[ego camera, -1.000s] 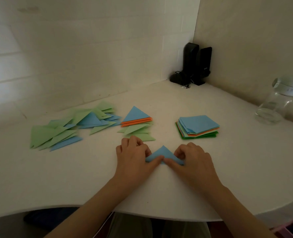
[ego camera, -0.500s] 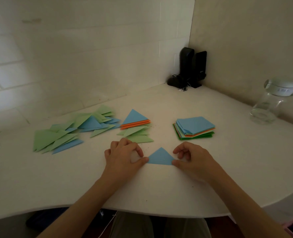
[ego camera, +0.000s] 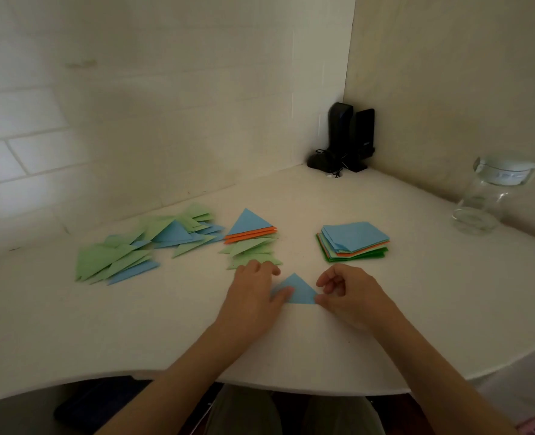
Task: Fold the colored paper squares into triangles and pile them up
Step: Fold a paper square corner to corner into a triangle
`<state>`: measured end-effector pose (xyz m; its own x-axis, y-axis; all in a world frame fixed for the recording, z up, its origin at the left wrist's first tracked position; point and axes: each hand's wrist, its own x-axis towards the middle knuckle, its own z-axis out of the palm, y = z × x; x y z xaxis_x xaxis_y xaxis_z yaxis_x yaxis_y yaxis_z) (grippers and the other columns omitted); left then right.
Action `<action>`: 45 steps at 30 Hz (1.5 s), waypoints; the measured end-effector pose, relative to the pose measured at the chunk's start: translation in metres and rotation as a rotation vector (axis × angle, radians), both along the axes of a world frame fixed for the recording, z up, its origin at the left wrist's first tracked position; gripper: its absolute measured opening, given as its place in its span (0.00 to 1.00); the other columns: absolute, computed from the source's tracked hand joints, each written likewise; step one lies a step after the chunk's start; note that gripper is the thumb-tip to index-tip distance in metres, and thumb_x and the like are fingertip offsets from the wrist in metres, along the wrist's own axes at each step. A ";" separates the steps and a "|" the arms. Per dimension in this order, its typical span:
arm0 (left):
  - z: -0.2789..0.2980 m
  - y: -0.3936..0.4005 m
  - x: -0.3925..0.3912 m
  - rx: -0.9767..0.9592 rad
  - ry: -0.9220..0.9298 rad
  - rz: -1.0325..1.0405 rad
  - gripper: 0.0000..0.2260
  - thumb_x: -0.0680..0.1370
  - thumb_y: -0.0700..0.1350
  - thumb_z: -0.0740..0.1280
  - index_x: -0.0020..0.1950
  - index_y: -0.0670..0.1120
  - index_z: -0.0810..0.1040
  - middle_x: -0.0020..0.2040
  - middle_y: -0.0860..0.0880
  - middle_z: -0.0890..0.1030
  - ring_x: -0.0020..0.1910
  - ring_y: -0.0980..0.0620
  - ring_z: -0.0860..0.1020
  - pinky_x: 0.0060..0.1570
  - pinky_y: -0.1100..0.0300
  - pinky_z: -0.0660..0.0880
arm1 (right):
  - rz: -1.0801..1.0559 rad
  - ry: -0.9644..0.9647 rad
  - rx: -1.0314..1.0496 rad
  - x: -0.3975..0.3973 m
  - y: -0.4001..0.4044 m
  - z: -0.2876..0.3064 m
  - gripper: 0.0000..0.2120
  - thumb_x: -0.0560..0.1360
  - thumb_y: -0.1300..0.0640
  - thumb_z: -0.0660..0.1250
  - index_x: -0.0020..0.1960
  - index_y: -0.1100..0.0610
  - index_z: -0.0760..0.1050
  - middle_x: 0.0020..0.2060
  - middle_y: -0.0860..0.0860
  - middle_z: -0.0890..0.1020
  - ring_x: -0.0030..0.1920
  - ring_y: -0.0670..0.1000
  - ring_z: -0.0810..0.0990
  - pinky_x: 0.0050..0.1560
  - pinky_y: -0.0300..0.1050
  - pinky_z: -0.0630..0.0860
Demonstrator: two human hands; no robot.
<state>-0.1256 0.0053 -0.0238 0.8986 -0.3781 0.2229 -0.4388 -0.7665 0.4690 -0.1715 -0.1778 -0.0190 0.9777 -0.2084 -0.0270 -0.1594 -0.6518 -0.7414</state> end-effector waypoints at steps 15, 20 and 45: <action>0.016 0.004 0.007 -0.091 0.301 -0.032 0.10 0.70 0.47 0.74 0.47 0.53 0.76 0.42 0.55 0.78 0.36 0.60 0.76 0.38 0.67 0.73 | 0.066 -0.078 -0.001 -0.009 -0.008 0.001 0.10 0.68 0.60 0.73 0.40 0.46 0.76 0.37 0.42 0.79 0.36 0.41 0.75 0.37 0.25 0.69; 0.022 0.022 0.031 -0.215 0.204 0.094 0.07 0.72 0.47 0.73 0.45 0.54 0.75 0.38 0.57 0.78 0.37 0.61 0.75 0.34 0.74 0.68 | -0.132 -0.436 -0.207 0.010 -0.043 0.012 0.09 0.69 0.61 0.73 0.48 0.54 0.79 0.46 0.51 0.82 0.42 0.49 0.80 0.42 0.30 0.68; -0.002 0.016 0.162 -0.049 -0.089 0.364 0.08 0.73 0.50 0.70 0.50 0.48 0.79 0.50 0.45 0.77 0.51 0.43 0.73 0.51 0.49 0.71 | -0.190 -0.601 -0.513 0.023 -0.047 0.009 0.01 0.70 0.57 0.73 0.42 0.53 0.82 0.43 0.48 0.82 0.43 0.53 0.78 0.42 0.54 0.73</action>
<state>0.0363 0.0216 -0.0254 0.9485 -0.0243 0.3159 -0.1824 -0.8572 0.4816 -0.1480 -0.2245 -0.0096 0.7416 -0.2166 0.6349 0.0283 -0.9355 -0.3523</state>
